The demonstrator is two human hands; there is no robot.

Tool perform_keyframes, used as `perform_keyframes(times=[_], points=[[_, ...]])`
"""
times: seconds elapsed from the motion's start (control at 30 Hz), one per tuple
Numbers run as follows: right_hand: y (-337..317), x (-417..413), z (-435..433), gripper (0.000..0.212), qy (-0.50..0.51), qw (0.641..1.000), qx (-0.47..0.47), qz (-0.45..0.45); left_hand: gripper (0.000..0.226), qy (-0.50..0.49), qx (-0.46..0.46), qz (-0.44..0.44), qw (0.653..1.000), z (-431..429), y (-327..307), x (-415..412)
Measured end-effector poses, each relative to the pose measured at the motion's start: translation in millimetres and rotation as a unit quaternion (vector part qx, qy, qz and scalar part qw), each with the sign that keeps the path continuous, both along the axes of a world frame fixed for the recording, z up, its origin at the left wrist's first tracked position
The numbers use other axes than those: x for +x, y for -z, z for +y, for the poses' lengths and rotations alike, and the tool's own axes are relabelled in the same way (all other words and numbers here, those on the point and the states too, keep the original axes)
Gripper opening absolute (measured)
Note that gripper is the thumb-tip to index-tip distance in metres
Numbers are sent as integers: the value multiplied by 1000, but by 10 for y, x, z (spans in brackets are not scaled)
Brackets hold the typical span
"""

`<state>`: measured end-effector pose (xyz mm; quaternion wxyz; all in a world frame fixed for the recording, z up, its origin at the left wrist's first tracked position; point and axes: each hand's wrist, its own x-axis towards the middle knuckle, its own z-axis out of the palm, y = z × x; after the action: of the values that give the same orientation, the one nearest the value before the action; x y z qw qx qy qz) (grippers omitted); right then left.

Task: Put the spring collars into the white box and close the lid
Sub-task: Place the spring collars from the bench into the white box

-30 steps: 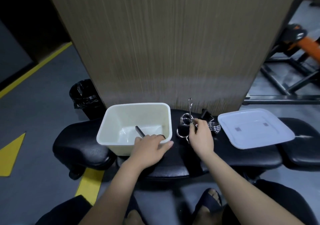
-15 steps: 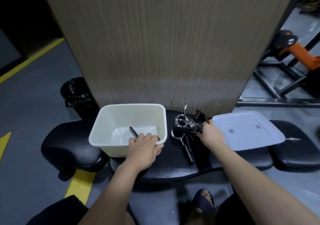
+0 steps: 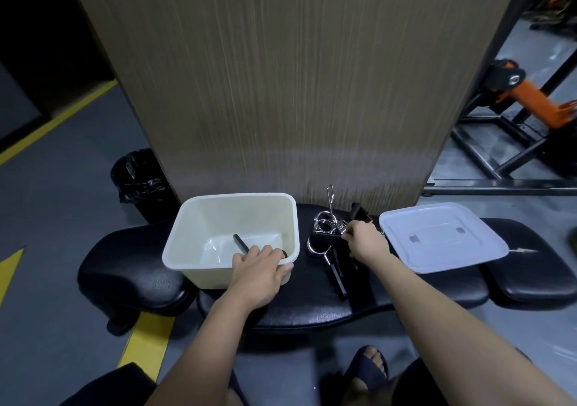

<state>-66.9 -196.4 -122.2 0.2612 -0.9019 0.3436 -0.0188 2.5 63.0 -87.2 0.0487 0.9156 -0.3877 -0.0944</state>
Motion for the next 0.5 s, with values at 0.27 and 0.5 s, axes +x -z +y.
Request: perform_keyframes(times=[0.27, 0.5], points=[[-488, -192, -47, 6, 38, 897, 332, -288, 37, -3, 0, 6, 1000, -11, -41, -9], [-781, -288, 242, 16, -91, 961, 114, -234, 45, -17, -10, 44, 999, 21, -179, -69]])
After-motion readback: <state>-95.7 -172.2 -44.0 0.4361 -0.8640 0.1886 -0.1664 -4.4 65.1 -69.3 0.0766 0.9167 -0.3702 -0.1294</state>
